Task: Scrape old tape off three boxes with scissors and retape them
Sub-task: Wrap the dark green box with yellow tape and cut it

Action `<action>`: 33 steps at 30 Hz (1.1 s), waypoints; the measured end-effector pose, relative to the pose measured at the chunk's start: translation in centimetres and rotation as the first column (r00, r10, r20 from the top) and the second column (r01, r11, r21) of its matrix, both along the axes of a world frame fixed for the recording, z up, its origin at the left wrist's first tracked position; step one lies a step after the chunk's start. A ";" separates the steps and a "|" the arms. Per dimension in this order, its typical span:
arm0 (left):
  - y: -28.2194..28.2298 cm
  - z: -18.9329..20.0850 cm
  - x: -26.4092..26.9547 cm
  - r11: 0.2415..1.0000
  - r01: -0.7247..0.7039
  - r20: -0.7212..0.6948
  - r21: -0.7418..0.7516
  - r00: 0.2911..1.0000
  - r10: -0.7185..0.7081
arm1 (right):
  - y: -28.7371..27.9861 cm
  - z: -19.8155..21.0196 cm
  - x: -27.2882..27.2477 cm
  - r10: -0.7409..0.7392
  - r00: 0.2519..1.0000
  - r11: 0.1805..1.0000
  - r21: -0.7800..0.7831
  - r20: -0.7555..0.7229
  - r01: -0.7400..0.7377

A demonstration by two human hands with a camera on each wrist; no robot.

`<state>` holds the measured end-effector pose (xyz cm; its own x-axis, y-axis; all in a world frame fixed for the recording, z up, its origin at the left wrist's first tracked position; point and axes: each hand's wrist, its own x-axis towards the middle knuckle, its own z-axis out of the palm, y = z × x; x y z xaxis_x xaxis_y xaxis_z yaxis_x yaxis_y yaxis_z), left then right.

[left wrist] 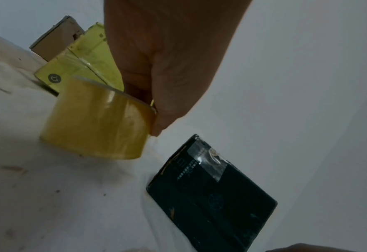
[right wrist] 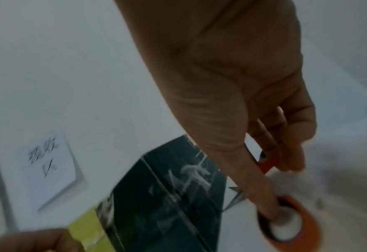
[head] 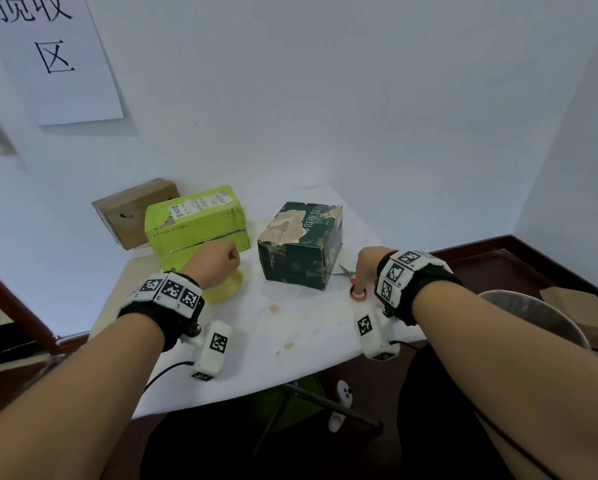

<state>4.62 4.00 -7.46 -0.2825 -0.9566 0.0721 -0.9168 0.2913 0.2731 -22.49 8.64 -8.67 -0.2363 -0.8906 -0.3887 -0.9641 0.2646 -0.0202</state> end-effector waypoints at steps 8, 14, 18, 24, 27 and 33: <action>-0.7 1.8 -0.3 0.981 0.182 -0.006 -0.062 0.983 -0.183 | -0.8 0.8 -0.5 -0.065 0.953 0.955 -0.260 0.294 0.145; -0.4 2.8 -0.3 0.942 0.316 0.037 0.113 0.946 -0.321 | -0.7 2.8 0.4 0.143 0.860 0.731 -0.639 0.489 0.242; 0.0 2.9 -0.2 0.940 0.322 0.040 0.109 0.944 -0.328 | -1.4 4.2 3.7 0.364 0.795 0.726 -0.682 0.486 0.084; 1.3 3.7 -0.5 0.937 0.333 0.134 0.102 0.929 -0.345 | -2.8 3.0 6.9 0.443 0.848 0.811 -0.534 0.292 -0.240; 1.2 3.8 -0.6 0.934 0.338 0.155 0.113 0.923 -0.353 | -3.3 2.6 7.3 0.447 0.868 0.771 -0.585 0.217 -0.251; 0.7 3.7 -0.6 0.933 0.345 0.181 0.107 0.915 -0.359 | -4.0 1.6 8.3 0.370 0.915 0.722 -0.670 0.159 -0.176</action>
